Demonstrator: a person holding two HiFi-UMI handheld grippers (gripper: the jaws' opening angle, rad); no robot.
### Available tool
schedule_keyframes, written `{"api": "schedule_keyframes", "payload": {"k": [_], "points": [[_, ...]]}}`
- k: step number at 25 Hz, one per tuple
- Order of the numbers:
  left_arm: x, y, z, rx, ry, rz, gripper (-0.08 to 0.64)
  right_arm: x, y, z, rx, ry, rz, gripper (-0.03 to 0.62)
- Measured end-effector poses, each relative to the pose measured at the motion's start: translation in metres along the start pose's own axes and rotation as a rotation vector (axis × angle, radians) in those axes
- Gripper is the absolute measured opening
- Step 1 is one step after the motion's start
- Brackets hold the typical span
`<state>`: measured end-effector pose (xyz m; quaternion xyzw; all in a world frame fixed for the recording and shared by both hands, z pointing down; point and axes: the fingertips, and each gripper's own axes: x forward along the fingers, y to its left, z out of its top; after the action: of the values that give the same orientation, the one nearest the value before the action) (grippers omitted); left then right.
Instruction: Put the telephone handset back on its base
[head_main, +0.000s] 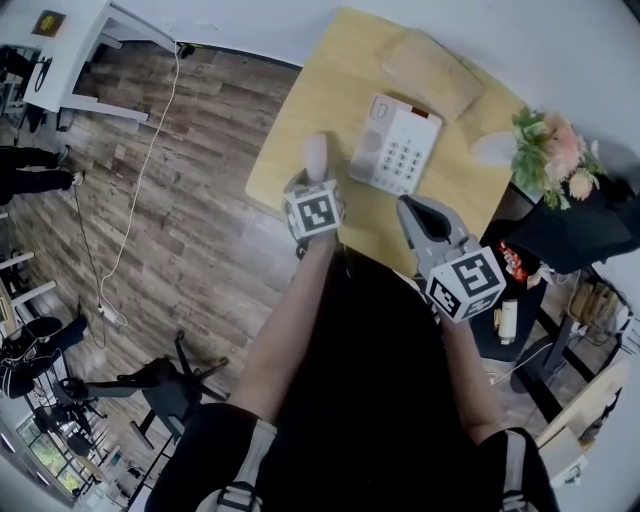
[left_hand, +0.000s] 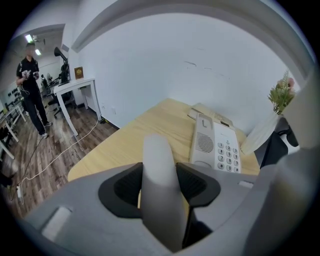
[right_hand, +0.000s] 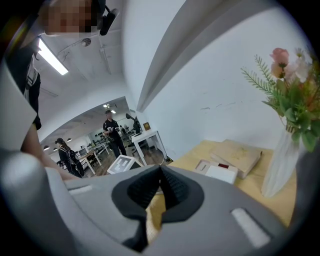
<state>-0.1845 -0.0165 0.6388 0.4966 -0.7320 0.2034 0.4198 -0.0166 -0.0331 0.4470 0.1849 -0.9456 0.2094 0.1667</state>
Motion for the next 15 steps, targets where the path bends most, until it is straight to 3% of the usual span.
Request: {"api": "schedule_keyframes", "payload": {"k": [15], "points": [[-0.021,-0.043,0.047,0.096,-0.084,-0.100,0.221,-0.024,-0.013,0.013,0.026,-0.074,-0.051,0.003]]}}
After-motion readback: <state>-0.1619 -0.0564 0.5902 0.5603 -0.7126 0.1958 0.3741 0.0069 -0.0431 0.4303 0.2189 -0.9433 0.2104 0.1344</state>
